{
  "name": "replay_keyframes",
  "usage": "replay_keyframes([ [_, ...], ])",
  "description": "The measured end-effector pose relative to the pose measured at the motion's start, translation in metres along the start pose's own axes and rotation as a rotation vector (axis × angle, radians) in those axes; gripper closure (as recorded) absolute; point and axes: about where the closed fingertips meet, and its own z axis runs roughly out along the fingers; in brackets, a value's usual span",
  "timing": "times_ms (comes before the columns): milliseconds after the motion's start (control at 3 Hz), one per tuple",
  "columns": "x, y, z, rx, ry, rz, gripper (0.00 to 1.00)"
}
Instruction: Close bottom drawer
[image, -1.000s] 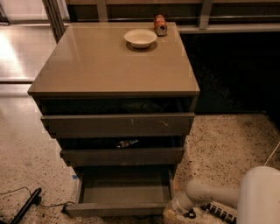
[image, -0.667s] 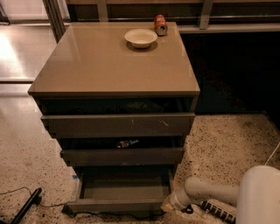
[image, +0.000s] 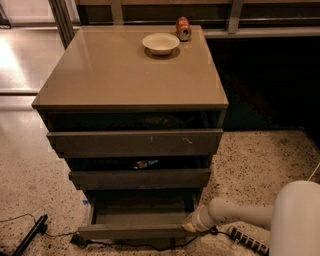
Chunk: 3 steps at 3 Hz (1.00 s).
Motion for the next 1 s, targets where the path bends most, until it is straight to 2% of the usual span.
replay_keyframes([
  [333,0.000,0.001,0.001,-0.002,0.001,0.000,1.00],
  [667,0.017,0.011,0.007,-0.023,0.017,0.014,1.00],
  [1000,0.059,0.033,0.026,-0.081,0.058,0.056,1.00],
])
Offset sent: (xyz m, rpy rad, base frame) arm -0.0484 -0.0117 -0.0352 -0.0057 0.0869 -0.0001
